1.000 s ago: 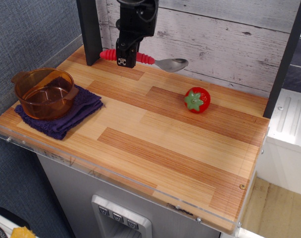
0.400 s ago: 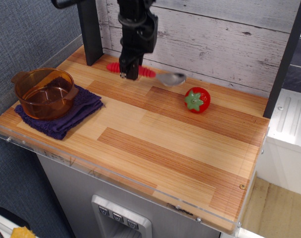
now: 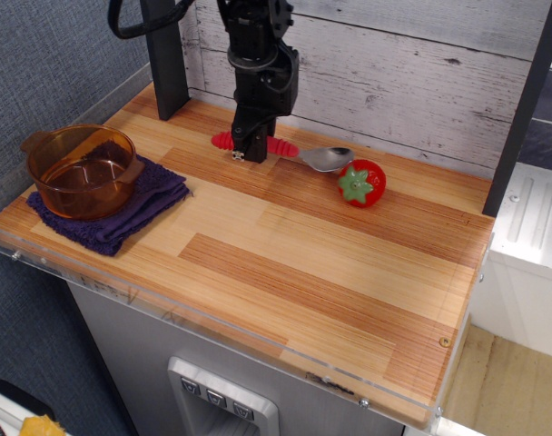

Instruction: Put the spoon to the left of the strawberry.

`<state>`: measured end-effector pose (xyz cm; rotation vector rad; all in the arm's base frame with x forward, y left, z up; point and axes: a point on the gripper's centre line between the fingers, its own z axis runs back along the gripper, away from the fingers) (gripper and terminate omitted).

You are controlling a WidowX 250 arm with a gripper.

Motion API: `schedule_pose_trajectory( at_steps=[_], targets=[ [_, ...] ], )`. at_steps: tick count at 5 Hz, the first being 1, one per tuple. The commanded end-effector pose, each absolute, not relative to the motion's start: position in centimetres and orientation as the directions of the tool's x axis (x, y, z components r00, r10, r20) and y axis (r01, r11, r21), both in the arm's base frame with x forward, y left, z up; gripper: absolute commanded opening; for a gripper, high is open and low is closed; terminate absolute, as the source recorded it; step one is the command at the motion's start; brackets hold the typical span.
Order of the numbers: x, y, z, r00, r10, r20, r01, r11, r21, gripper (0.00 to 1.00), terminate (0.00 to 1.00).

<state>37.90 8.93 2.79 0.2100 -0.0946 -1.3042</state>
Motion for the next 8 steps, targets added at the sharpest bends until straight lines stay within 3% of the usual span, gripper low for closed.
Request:
schedule_pose_trajectory(
  at_steps=[1, 2, 4, 6, 7, 8],
  targets=[
    [38.7, 10.3, 3.4, 0.282, -0.958, -0.048, 0.938, 0.265, 0.222, 1.00, 0.00],
    [38.7, 10.4, 3.3, 0.297, -0.954, -0.045, 0.933, 0.279, 0.226, 1.00, 0.00],
    [38.0, 10.3, 5.5, 0.305, -0.952, -0.012, 0.923, 0.292, 0.251, 1.00, 0.00],
    [36.3, 10.7, 10.2, 0.371, -0.927, 0.050, 0.886, 0.370, 0.281, 1.00, 0.00],
    [34.2, 11.0, 12.0, 0.522, -0.853, -0.008, 0.829, 0.505, 0.239, 1.00, 0.00],
    [29.8, 12.5, 14.2, 0.703, -0.711, 0.029, 0.695, 0.695, 0.185, 1.00, 0.00]
  ],
)
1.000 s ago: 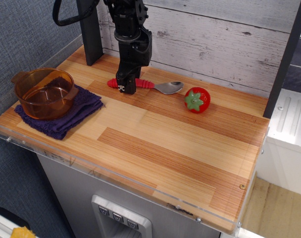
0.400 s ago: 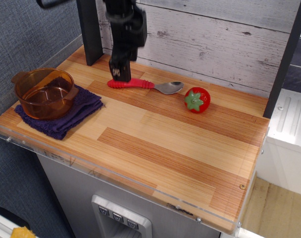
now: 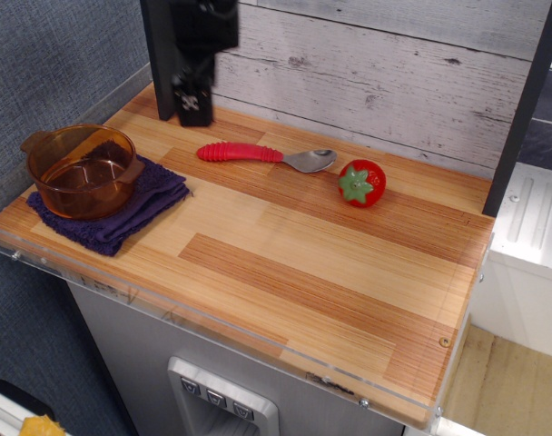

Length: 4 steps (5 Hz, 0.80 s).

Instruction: Put the spoon to the left of the strawberry.

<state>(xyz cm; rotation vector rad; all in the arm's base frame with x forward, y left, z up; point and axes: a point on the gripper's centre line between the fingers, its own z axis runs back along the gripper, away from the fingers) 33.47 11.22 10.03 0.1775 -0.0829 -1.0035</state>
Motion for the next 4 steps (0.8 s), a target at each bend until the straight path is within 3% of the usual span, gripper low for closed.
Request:
schedule_pose_trajectory(
  at_steps=[1, 2, 4],
  targets=[
    [25.8, 12.6, 15.9, 0.823, -0.567, 0.040, 0.555, 0.818, 0.151, 1.00, 0.00],
    [23.2, 10.9, 15.8, 0.873, -0.464, 0.152, 0.467, 0.884, 0.016, 1.00, 0.00],
    [21.3, 3.7, 14.4, 0.870, -0.478, 0.124, 0.488, 0.869, -0.080, 1.00, 0.00]
  ],
)
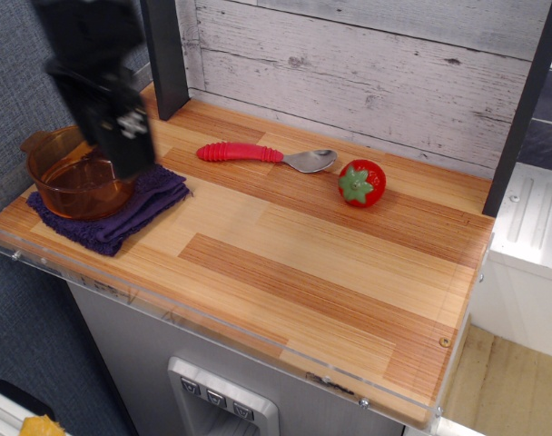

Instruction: Put the spoon to the left of the strawberry.

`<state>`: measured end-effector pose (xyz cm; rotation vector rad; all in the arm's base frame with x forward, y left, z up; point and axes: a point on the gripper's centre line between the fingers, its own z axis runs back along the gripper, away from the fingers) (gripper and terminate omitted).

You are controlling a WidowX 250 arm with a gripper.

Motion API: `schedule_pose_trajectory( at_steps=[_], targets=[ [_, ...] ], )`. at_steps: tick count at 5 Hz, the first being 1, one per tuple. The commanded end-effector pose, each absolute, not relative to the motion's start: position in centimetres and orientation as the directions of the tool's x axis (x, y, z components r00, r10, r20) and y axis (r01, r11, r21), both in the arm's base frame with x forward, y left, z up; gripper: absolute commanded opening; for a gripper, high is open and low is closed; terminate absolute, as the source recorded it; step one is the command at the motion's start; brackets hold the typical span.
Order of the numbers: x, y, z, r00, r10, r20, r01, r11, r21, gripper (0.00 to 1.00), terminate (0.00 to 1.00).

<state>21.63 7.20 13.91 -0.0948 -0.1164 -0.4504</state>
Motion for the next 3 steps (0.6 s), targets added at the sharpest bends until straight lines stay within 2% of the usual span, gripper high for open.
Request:
schedule_pose_trajectory(
  at_steps=[1, 2, 3],
  targets=[
    [19.8, 3.1, 13.8, 0.905, -0.414, 0.096, 0.420, 0.906, -0.051, 1.00, 0.00],
    [18.6, 2.1, 13.5, 0.950, -0.307, 0.048, 0.309, 0.950, -0.033, 1.00, 0.00],
    [18.6, 2.1, 13.5, 0.950, -0.307, 0.048, 0.309, 0.950, -0.033, 1.00, 1.00]
  ],
)
